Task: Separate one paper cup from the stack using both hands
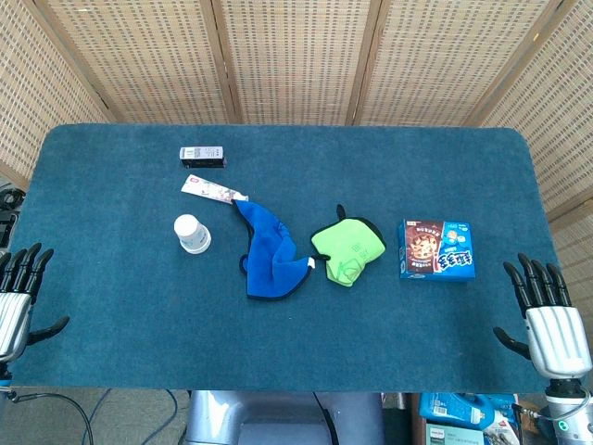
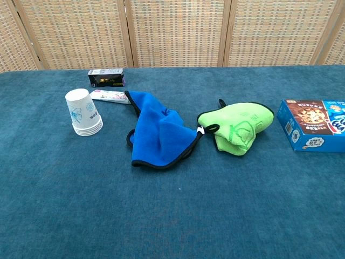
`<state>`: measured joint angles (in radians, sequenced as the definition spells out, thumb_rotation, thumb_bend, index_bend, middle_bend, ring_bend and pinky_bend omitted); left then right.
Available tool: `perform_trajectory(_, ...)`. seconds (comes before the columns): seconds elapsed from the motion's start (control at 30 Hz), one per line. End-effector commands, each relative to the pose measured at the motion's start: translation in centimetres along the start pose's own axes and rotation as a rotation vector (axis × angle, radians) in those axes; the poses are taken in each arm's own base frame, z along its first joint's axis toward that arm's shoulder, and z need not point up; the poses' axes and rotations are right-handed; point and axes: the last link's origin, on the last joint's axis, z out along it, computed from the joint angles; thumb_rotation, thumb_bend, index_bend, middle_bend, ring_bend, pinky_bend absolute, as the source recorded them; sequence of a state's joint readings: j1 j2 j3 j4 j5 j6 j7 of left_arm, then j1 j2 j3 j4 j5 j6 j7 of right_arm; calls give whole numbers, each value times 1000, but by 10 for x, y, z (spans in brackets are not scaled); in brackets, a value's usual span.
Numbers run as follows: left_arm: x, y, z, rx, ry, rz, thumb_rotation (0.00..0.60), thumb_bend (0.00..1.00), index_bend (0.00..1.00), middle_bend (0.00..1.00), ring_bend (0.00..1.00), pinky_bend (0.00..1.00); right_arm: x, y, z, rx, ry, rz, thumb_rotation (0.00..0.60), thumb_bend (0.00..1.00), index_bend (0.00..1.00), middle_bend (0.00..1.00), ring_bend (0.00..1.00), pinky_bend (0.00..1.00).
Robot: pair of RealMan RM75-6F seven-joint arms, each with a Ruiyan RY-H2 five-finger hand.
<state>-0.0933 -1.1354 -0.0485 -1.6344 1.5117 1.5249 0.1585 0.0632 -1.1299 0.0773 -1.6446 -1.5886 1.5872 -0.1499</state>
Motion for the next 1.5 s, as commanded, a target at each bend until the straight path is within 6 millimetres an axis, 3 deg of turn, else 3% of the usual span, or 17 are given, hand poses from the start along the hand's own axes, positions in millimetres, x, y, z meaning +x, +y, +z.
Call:
perform_trajectory(0.03,0,0,0,0,-2,2,600,141,0,0,0,0,0,1,0,-2,0,0,600,0,0,0,0,0)
perform_trajectory(0.37,-9,4,8,-17,-30,-10,600,140,0,0,0,0,1,2,1,-6,6,3,600,0,0,0,0,0)
perform_trajectory(0.57,-15,24,66,-131,-45,-9,600,141,0,0,0,7,-1,6,5,-21,-3,-1,600,0,0,0,0,0)
perform_trajectory(0.67,-19,39,98,-182,-79,-13,600,141,0,0,6,80,-5,8,8,-35,-16,-7,600,0,0,0,0,0)
perform_trajectory(0.73,-27,55,130,-217,-124,-17,600,141,0,11,30,121,-8,11,11,-49,-26,-14,600,0,0,0,0,0)
perform_trajectory(0.87,-42,73,161,-254,-152,22,600,140,19,62,75,158,-12,16,14,-70,-41,-19,600,0,0,0,0,0)
perform_trajectory(1.2,-63,113,203,-292,-204,74,600,141,149,193,175,267,-12,23,15,-97,-42,-19,600,0,0,0,0,0)
perform_trajectory(1.5,-72,137,219,-282,-224,101,600,141,253,290,254,321,-15,26,16,-108,-51,-26,600,0,0,0,0,0)
